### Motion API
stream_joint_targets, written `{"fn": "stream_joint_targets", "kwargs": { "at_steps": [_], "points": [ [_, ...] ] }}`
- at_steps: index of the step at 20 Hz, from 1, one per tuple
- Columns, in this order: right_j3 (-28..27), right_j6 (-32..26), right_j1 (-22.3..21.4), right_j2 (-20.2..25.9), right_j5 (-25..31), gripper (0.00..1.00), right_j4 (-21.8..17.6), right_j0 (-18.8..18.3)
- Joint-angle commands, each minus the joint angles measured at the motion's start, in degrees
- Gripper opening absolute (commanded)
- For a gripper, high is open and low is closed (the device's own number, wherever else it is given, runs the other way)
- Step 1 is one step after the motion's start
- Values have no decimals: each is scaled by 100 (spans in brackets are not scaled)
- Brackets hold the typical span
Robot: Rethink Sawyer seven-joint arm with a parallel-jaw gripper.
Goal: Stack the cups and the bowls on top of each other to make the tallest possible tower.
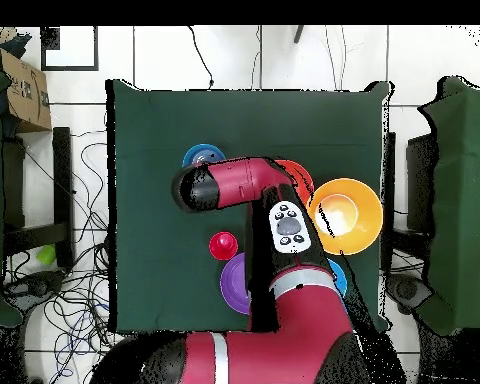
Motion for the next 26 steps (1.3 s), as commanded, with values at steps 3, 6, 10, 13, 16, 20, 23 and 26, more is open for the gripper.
{"fn": "stream_joint_targets", "kwargs": {
  "at_steps": [3, 6, 10, 13, 16, 20, 23, 26],
  "points": [
    [-227, -14, 25, 84, -239, 100, -464, 82],
    [-111, -39, -107, 116, -190, 100, -428, 46],
    [-207, 0, -36, 142, -225, 100, -402, 66],
    [-245, -11, -50, 145, -183, 100, -390, 76],
    [-228, 54, -107, 82, -255, 100, -419, 109],
    [-293, 119, -88, -2, -284, 100, -441, 161],
    [-363, 144, -78, -44, -297, 100, -449, 191],
    [-468, 230, -53, -124, -325, 100, -448, 279]
  ]
}}
